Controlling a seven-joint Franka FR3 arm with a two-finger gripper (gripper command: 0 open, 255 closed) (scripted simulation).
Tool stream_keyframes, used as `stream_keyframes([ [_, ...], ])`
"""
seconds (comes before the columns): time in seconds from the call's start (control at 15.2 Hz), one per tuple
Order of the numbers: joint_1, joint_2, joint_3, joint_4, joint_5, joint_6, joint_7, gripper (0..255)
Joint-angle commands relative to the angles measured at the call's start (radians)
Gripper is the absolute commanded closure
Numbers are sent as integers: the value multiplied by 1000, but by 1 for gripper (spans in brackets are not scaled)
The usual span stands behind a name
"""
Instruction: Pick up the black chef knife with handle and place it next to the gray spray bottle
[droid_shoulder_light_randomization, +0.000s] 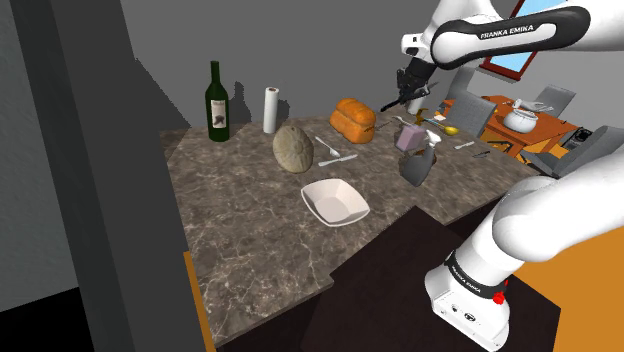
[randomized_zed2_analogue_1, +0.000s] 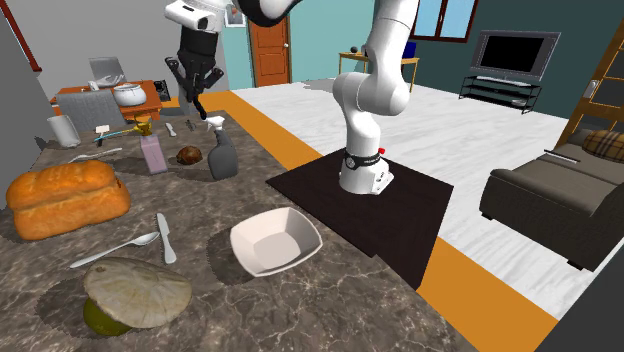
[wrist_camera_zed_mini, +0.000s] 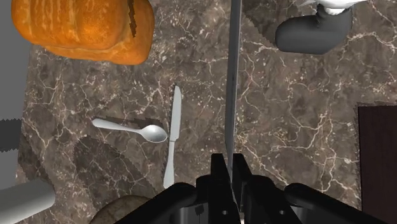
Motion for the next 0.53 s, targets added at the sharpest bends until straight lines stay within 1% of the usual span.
stream_keyframes([
  [0.0,-8,31,-47,29,7,17,-58,255],
  [0.26,-14,100,-139,97,41,46,-176,255],
  [0.46,-12,164,-211,158,87,65,-273,255],
])
